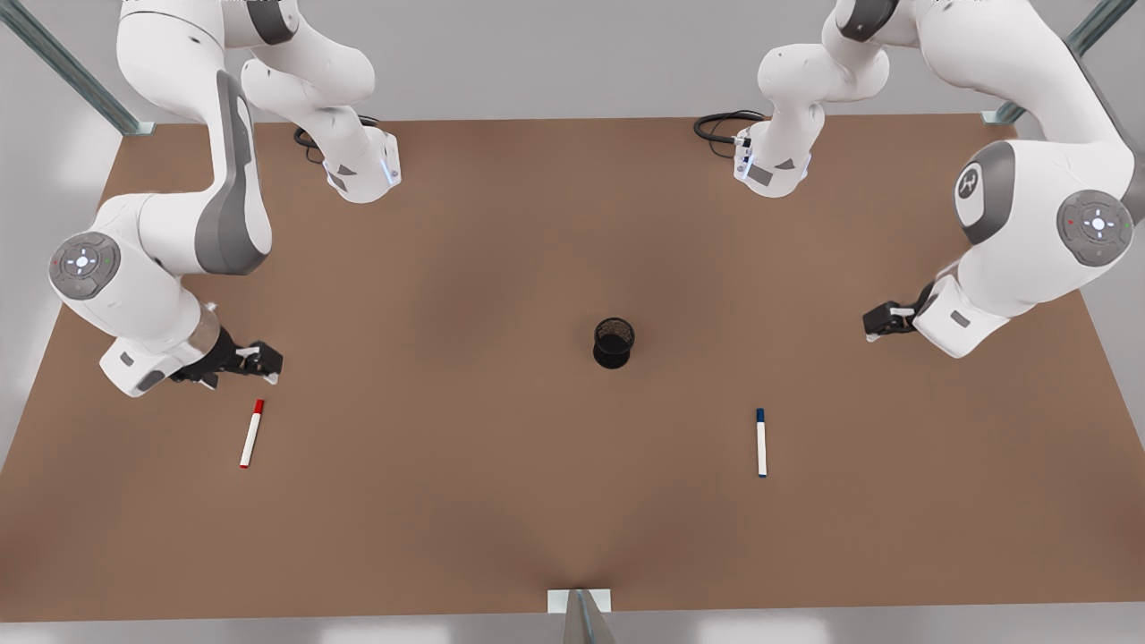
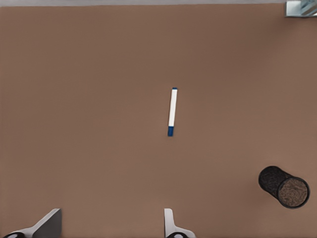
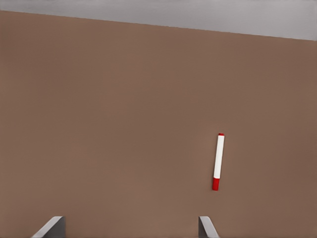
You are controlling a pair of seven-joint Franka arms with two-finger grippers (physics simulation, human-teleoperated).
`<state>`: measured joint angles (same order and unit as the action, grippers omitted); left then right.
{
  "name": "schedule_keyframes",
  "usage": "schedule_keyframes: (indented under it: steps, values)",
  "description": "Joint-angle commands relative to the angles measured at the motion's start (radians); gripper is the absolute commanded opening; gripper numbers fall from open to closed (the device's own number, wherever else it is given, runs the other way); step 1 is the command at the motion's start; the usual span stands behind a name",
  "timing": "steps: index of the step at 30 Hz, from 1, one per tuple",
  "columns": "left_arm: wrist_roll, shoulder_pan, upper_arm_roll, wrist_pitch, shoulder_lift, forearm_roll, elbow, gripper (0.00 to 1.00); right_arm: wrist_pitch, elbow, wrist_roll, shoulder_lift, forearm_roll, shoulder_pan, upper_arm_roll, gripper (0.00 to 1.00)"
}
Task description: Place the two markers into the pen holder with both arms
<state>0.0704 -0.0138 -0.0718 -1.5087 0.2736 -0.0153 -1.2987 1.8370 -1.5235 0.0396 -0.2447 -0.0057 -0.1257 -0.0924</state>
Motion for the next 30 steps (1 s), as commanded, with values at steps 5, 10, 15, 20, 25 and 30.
schedule_keyframes:
  steps: [5, 10, 15, 20, 25, 30]
  values:
    - [0.141, -0.08, -0.002, -0.251, 0.188, 0.011, -0.013, 1.0, 0.028, -0.001, 0.006, -0.018, -0.004, 0.032, 0.0, 1.0]
    - [0.304, -0.124, 0.0, -0.576, 0.32, 0.026, -0.159, 1.0, 0.333, -0.004, 0.008, -0.275, -0.005, 0.092, 0.0, 1.0]
    - [0.322, -0.124, 0.004, -0.775, 0.389, 0.02, -0.243, 1.0, 0.524, 0.02, 0.048, -0.423, -0.004, 0.169, 0.002, 1.0]
    - [0.319, -0.124, 0.032, -0.808, 0.495, 0.011, -0.151, 1.0, 0.524, 0.094, 0.085, -0.504, 0.038, 0.225, 0.003, 1.0]
    - [0.318, -0.129, 0.037, -0.808, 0.587, 0.008, -0.068, 1.0, 0.559, 0.069, 0.106, -0.568, 0.09, 0.254, 0.005, 1.0]
    - [0.298, -0.132, 0.037, -0.808, 0.63, 0.008, -0.06, 0.8, 0.65, 0.023, 0.126, -0.599, 0.098, 0.27, 0.006, 0.99]
